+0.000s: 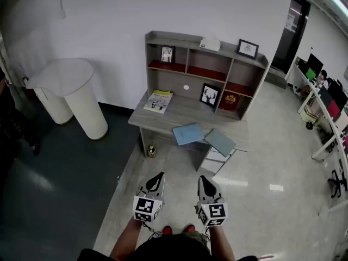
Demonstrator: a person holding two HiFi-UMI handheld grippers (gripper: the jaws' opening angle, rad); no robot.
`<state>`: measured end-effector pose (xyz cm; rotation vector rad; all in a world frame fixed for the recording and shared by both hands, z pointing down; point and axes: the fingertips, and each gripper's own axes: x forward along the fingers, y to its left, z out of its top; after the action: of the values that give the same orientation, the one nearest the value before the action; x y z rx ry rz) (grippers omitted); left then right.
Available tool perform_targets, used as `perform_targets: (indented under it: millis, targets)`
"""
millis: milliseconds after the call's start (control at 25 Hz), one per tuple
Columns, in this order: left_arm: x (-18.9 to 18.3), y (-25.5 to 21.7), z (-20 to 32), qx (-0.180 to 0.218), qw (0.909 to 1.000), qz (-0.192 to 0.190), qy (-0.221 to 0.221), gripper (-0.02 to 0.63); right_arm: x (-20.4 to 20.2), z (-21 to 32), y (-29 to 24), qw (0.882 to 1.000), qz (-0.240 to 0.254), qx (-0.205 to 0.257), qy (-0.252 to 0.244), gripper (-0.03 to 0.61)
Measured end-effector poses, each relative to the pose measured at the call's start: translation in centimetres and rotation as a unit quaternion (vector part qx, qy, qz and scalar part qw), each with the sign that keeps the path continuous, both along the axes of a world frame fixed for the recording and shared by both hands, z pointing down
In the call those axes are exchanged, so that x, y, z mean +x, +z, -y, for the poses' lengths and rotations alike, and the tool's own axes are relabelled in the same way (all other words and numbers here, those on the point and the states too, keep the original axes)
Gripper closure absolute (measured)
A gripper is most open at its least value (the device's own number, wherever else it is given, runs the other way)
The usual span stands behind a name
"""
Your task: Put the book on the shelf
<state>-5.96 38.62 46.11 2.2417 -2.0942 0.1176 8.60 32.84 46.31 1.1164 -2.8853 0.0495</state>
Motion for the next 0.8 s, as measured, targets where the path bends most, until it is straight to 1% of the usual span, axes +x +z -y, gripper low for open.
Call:
perform_targets:
  millis: [200,320,400,640,800]
  targets:
    - [-0.1,-0.2,0.1,0.003,1.0,-0.001,-0.001,0.607,0.0,0.1,-0.5,1.0,0.013,-0.013,0.005,0.549]
    - [-0.4,-0.2,-0.1,0.002,1.0,-0.003,-0.001,0.607,-0.1,0.2,-0.5,1.0,0.024,-0.013,0.007,0.549]
    - [-0.9,-0.1,-0.2,0.001,1.0,-0.004,-0.002,0.607,-0.6,0.1,-0.6,1.0,0.023,-0.012,0.004,0.549]
    - [-2.9,0.3,0.1,0.001,0.9999,-0.005,-0.016,0.607,-3.3,0.7,0.3,0.999,0.019,-0.024,-0.016,0.549]
    - [-5.0,0.8,1.6,-0.003,0.9995,-0.006,-0.03,0.607,-5.8,2.3,1.3,0.999,0.018,-0.029,-0.033,0.549]
